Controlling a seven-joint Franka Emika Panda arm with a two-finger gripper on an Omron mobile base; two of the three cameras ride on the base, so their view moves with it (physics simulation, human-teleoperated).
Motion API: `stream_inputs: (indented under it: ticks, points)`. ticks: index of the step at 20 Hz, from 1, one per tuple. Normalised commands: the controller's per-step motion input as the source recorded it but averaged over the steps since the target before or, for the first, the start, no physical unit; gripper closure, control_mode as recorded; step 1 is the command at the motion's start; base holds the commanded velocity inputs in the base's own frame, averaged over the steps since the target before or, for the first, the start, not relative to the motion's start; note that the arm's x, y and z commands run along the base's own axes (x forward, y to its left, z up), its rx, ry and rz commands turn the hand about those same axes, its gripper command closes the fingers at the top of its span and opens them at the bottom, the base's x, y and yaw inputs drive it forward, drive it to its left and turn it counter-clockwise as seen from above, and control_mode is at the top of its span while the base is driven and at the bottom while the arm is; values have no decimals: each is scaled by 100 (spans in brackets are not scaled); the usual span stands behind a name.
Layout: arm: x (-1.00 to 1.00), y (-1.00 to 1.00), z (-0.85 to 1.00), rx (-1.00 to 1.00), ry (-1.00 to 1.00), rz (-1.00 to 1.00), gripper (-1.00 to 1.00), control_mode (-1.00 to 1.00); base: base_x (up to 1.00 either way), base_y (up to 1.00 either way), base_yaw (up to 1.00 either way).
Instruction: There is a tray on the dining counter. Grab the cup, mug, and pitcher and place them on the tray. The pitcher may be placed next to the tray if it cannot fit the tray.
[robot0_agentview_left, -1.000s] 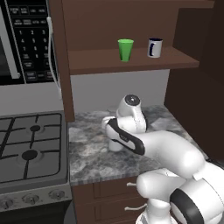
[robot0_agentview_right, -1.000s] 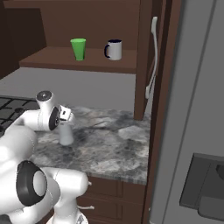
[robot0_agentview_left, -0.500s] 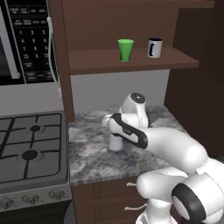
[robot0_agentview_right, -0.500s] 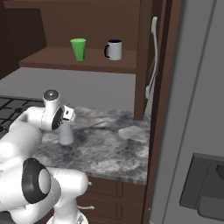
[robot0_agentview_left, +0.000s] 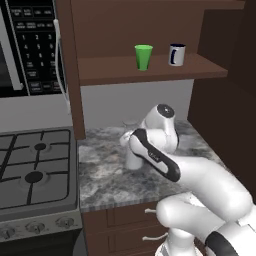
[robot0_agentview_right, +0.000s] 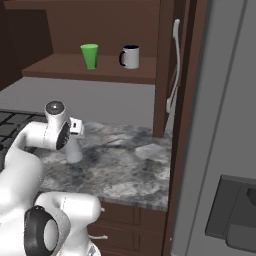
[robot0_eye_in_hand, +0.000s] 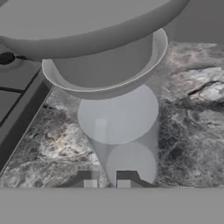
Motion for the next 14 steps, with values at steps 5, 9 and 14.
stream_inputs:
  ticks: [5, 9, 14]
  points:
    - [-58, 0, 44, -27, -43, 18, 100, -100, 0, 0, 0]
    - [-37, 0, 55, -2, -11, 5, 100, -100, 0, 0, 0]
    - [-28, -1, 72, 10, 0, 0, 100, -100, 0, 0, 0]
